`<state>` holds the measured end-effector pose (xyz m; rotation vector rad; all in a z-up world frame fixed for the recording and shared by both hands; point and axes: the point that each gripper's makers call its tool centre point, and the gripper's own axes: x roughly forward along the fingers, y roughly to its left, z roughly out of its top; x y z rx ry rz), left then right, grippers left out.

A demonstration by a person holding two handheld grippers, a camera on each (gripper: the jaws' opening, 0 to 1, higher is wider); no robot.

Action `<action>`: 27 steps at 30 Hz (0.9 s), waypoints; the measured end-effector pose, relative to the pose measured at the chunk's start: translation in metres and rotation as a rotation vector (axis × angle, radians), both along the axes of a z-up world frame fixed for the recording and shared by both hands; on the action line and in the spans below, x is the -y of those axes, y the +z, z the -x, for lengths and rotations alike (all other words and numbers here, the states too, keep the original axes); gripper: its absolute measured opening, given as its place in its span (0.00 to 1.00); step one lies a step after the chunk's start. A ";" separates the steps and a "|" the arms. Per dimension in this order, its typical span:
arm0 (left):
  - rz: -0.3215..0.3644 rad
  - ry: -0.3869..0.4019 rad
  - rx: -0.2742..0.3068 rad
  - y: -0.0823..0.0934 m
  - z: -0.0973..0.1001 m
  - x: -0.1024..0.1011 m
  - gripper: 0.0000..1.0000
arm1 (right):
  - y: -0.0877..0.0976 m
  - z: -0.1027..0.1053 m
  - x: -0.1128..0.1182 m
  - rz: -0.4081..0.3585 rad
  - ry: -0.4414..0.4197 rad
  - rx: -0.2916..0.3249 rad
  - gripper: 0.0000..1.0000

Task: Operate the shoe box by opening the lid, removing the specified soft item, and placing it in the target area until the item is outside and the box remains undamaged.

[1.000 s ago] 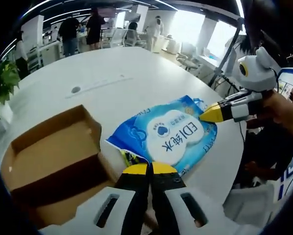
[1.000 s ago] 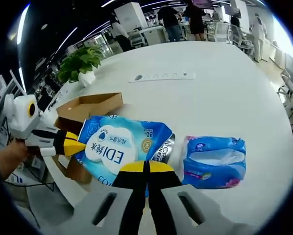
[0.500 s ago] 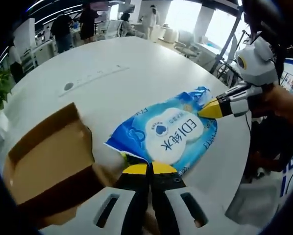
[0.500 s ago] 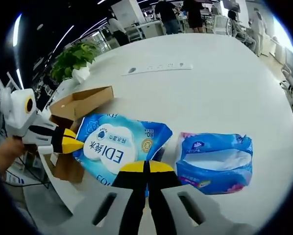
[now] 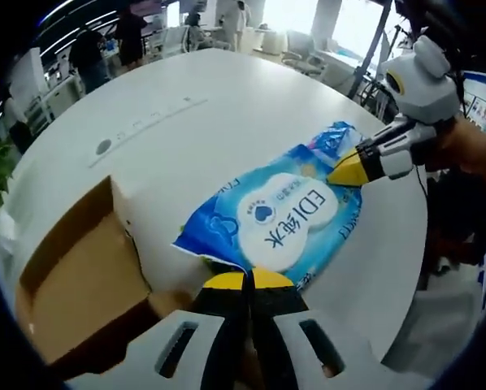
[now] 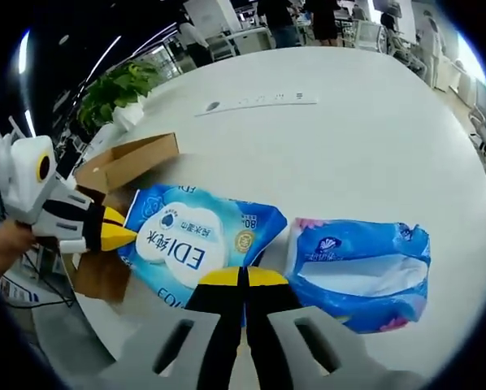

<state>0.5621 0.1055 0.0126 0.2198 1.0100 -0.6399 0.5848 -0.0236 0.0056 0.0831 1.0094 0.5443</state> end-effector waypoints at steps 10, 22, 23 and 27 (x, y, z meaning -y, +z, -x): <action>-0.077 -0.071 0.009 -0.009 -0.004 -0.001 0.00 | -0.010 -0.001 -0.002 0.031 0.027 0.009 0.00; -0.184 -0.189 0.076 -0.016 -0.003 0.000 0.00 | -0.016 -0.001 -0.002 0.040 0.025 0.010 0.00; -0.190 -0.198 0.076 -0.016 -0.002 0.000 0.00 | -0.016 -0.001 -0.001 0.038 0.019 0.008 0.00; -0.201 -0.227 0.073 -0.019 0.002 0.001 0.00 | -0.017 -0.002 -0.001 0.047 0.019 0.011 0.00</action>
